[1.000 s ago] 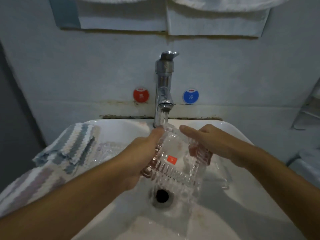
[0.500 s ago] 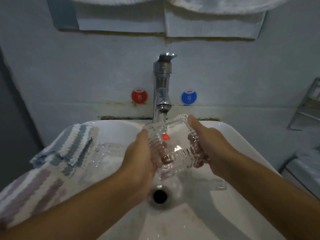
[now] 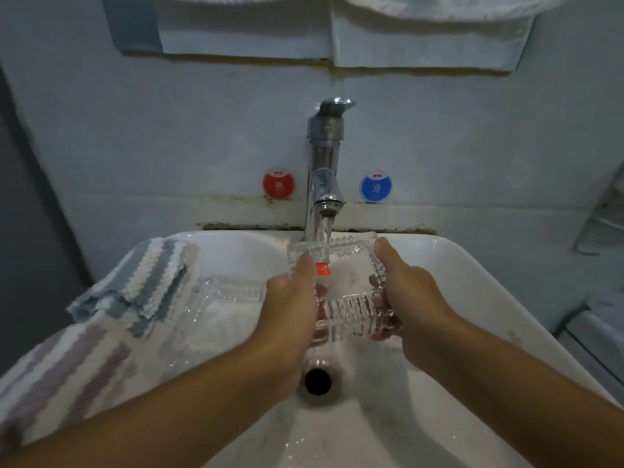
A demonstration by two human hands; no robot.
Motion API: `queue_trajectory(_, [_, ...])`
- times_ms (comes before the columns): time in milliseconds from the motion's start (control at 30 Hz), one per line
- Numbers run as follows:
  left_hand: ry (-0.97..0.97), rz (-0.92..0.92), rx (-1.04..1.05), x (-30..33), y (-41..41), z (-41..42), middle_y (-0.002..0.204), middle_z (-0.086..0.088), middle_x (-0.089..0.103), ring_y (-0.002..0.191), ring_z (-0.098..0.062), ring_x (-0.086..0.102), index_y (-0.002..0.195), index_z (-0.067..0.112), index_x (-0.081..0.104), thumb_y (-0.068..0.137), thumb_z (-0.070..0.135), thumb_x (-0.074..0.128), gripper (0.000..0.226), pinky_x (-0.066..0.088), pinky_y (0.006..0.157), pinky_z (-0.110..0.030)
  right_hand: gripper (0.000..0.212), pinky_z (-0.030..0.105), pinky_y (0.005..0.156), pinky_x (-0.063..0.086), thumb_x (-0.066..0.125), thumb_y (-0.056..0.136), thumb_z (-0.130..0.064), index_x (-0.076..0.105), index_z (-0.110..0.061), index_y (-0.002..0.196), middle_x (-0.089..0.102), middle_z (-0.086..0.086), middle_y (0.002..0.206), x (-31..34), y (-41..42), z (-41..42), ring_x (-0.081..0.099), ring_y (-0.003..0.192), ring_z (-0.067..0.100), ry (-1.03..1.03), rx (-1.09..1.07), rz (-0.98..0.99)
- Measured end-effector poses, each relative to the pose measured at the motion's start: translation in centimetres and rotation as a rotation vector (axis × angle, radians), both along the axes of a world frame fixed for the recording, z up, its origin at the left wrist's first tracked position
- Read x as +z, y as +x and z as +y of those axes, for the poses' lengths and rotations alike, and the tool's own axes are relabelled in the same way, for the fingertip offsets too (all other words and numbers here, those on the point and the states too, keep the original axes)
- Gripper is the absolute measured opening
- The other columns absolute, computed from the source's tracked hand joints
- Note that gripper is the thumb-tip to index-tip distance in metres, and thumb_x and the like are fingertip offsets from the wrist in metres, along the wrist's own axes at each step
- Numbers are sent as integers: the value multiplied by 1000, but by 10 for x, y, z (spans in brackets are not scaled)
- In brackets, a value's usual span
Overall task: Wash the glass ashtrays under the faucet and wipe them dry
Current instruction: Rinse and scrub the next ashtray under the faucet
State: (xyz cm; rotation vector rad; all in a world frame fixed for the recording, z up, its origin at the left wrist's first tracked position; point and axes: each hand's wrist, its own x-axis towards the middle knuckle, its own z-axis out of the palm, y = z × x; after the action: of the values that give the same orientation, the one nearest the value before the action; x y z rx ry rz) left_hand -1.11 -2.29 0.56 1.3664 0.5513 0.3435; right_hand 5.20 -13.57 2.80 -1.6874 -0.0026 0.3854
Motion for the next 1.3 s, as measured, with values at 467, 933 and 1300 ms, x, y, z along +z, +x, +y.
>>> queue_trajectory(467, [65,23,93,9,-2,1,76,-13,69,75,-27,70,115,12,65,99,64,24,68,59,62,-35,110,45,100,52,22,70,-91,8,-22,155,47,12,148,-12,-15,12,60,122,27,-576,216,-567])
queue_trajectory(933, [12,28,90,2,-2,-13,52,2,65,41,-12,60,89,13,70,101,60,26,66,44,44,-22,45,35,78,48,23,105,-55,41,-20,126,56,-6,101,-16,10,12,56,87,12,-315,64,-380])
queue_trajectory(1300, [-75,30,101,3,0,13,48,0,55,38,-14,53,98,7,65,101,59,33,61,45,41,-24,92,21,73,50,69,78,-64,25,-25,148,51,-10,122,-16,3,13,57,100,9,-239,324,-452])
